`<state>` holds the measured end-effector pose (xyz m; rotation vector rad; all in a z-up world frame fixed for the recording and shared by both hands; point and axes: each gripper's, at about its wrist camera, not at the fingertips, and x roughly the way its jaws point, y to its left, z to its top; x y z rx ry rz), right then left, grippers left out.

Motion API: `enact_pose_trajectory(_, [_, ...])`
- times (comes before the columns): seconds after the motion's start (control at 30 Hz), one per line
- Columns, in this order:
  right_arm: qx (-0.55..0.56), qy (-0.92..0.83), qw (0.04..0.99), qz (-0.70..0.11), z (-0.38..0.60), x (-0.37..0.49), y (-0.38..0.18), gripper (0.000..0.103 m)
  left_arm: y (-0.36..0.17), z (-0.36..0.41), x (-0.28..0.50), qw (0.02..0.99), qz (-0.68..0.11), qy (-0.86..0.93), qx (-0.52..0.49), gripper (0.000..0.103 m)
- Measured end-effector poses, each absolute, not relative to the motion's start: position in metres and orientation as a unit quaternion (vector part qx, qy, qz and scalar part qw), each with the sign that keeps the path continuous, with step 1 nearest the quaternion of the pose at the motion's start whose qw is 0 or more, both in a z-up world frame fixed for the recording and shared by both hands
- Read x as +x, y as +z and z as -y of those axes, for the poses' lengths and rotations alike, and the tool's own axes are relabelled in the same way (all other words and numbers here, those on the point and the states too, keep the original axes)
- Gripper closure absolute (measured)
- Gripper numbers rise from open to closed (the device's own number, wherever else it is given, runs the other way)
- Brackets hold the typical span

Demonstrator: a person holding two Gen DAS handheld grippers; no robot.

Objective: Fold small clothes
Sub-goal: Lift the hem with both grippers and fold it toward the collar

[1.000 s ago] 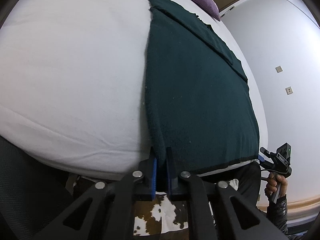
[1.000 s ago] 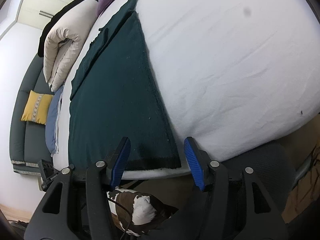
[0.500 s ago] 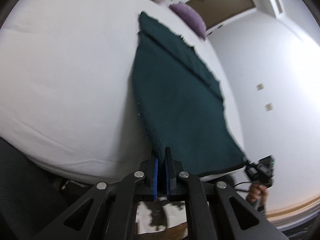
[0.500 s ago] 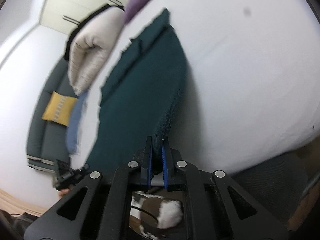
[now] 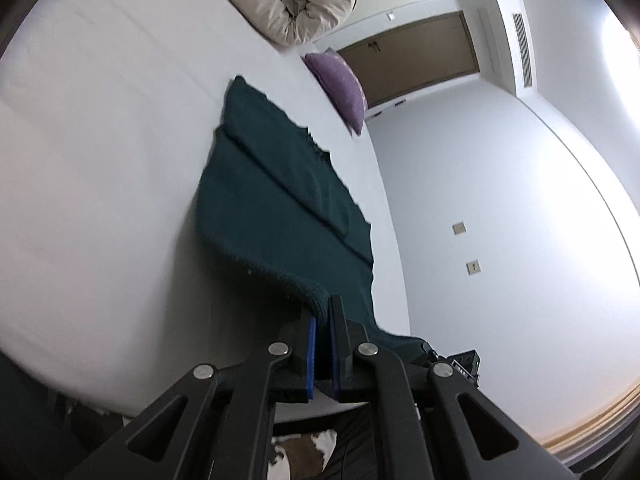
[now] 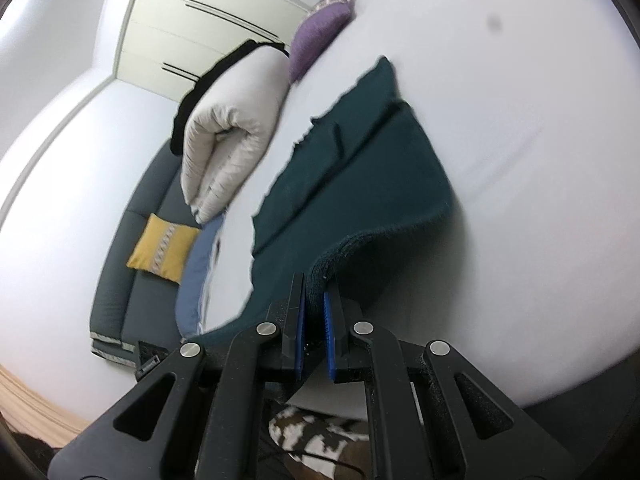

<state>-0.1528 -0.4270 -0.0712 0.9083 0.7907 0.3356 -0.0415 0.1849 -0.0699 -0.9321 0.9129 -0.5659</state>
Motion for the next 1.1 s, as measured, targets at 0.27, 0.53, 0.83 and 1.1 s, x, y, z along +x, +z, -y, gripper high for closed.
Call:
enact_pose_trajectory(0.27, [0.441, 0.163, 0.813, -0.343, 0.435, -0.086, -0.043, 0.096, -0.059, -0.187, 0.018, 0.759, -0.4, -0.254, -0.447, 0.097])
enact_pose_trajectory(0.53, [0.466, 0.133, 0.814, -0.319, 0.449, 0.007, -0.032, 0.096, -0.06, -0.193, 0.106, 0.759, -0.386, -0.235, -0.469, 0.097])
enact_pose_trajectory(0.83, [0.467, 0.1, 0.82, -0.316, 0.465, 0.123, -0.042, 0.096, -0.074, -0.18, 0.207, 0.764, -0.396, -0.211, -0.463, 0.097])
enact_pose_trajectory(1.1, [0.47, 0.061, 0.815, -0.334, 0.477, 0.207, -0.08, 0.096, -0.11, -0.171, 0.276, 0.772, -0.419, -0.164, -0.45, 0.097])
